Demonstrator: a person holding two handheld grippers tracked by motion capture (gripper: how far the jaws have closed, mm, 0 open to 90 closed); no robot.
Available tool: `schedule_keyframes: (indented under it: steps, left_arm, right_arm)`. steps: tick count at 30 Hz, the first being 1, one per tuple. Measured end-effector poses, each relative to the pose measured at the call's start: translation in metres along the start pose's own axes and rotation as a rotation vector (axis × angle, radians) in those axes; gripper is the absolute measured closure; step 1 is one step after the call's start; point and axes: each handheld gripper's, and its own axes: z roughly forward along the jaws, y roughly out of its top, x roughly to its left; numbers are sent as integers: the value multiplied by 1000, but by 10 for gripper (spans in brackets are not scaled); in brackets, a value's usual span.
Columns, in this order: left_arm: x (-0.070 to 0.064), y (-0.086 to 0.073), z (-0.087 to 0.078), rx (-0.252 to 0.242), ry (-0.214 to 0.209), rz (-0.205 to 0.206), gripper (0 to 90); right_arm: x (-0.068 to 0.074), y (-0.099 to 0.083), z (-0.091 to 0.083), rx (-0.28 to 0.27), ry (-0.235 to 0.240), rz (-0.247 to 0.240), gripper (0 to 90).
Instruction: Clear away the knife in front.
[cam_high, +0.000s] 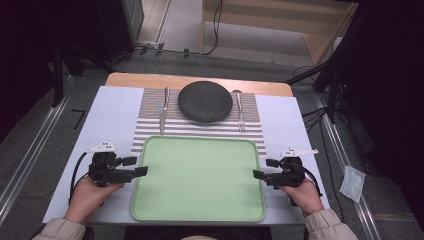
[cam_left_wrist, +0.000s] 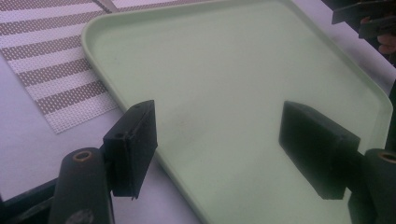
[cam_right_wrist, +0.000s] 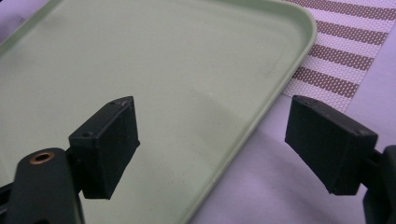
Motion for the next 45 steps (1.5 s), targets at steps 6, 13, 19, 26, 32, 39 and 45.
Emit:
schedule_keyframes:
  steps: [6,13,19,26,32,39,45]
  left_arm:
    - [-2,2,3,1,-9,9,283]
    - [-8,11,11,10,-43,38,281]
    - [-13,18,20,-1,-68,43,235]
    - [-19,28,33,41,-76,17,219]
    - [-22,36,41,38,-70,35,245]
    - [-22,45,52,45,-56,95,264]
    - [-18,52,60,55,-59,87,264]
  right_arm:
    - [-1,0,0,-2,2,-1,154]
    - [0,-1,0,-4,3,7,154]
    - [0,-2,-1,-7,-1,10,154]
    - [0,-4,-1,3,-4,17,154]
    - [0,-5,-3,-9,-5,27,154]
    - [-1,-5,-3,-6,-3,24,154]
    - [0,-5,-3,-4,-5,22,154]
